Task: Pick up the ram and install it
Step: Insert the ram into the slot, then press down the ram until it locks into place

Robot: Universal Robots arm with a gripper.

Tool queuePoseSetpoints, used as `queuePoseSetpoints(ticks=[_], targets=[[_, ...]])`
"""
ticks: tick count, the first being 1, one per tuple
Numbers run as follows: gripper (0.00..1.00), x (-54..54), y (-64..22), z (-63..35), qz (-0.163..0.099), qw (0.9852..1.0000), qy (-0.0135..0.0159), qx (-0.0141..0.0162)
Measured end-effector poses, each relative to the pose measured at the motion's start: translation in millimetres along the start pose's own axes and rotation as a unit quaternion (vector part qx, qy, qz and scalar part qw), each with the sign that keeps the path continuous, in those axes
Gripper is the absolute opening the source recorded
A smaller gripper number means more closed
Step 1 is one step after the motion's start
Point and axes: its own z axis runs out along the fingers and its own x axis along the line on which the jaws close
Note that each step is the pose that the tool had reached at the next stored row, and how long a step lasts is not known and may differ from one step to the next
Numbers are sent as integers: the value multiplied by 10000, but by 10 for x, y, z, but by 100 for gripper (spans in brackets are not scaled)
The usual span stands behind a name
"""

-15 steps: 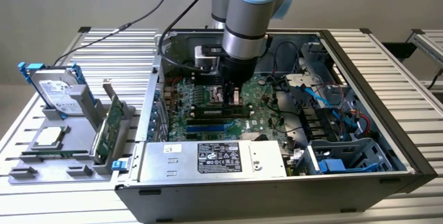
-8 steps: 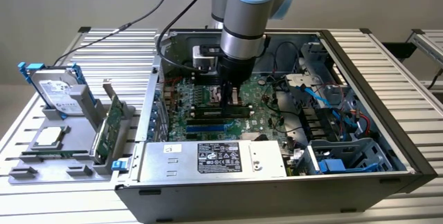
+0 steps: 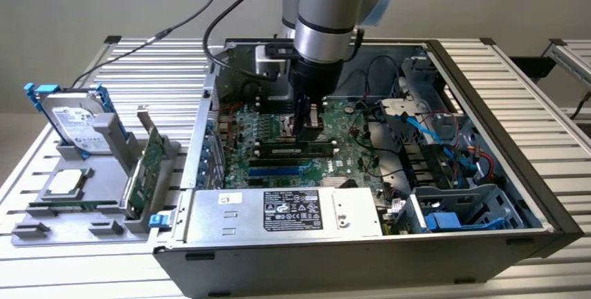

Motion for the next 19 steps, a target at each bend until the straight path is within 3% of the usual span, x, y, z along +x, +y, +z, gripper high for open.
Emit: queuePoseSetpoints(ticks=[4,5,6,9,14,19], targets=[[38,4,12,-99,0,10000,-1,0],[31,4,12,-102,0,10000,-1,0],[31,4,12,-102,0,10000,-2,0],[13,4,12,-102,0,10000,-1,0],[11,3,10,-85,35,10000,-10,29],[11,3,10,-84,36,10000,-11,31]])
